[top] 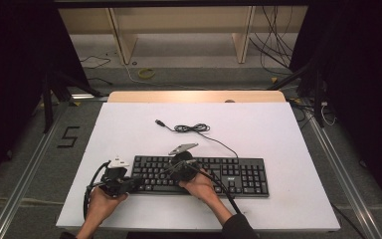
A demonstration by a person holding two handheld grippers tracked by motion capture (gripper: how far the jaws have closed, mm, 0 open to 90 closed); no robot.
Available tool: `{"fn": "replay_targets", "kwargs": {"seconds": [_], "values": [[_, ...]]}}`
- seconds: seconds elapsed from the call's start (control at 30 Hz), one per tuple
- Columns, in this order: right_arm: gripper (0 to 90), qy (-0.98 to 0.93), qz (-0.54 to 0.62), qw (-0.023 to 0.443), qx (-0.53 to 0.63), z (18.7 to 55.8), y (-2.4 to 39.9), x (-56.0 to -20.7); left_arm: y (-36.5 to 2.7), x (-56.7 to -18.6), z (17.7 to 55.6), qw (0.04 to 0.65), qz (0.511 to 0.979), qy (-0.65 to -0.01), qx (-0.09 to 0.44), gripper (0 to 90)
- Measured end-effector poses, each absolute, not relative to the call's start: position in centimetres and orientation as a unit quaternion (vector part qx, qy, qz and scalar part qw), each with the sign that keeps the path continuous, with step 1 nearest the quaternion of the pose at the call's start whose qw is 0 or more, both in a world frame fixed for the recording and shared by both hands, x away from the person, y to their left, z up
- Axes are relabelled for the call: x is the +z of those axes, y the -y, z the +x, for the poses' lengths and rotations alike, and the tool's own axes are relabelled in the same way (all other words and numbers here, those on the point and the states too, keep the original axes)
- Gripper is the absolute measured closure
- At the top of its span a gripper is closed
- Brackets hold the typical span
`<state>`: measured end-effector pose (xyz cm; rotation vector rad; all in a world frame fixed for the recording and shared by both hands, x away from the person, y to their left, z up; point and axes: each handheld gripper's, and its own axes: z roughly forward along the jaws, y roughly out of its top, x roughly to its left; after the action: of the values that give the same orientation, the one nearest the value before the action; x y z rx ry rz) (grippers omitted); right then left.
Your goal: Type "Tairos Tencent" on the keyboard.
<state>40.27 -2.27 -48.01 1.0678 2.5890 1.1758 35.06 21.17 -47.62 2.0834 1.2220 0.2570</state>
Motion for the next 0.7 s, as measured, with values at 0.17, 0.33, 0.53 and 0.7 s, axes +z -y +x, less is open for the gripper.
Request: {"fn": "replay_targets", "kwargs": {"seconds": [0.17,0.33,0.53,0.7], "values": [[90.0,-0.849,0.355,0.051,0.388,40.3,2.3,-48.0,-21.3,-47.5,35.1,0.351,0.802,-0.474,0.094,89.4],[89.6,-0.841,0.356,0.05,0.405,40.2,2.8,-47.4,-21.4,-46.9,34.9,0.371,0.794,-0.471,0.101,89.4],[87.3,-0.835,0.354,0.048,0.418,40.0,3.4,-46.7,-21.5,-46.6,34.9,0.393,0.784,-0.47,0.101,87.7],[82.7,-0.831,0.351,0.048,0.428,39.9,3.9,-46.2,-21.5,-46.7,35.0,0.408,0.778,-0.467,0.095,79.6]]}}
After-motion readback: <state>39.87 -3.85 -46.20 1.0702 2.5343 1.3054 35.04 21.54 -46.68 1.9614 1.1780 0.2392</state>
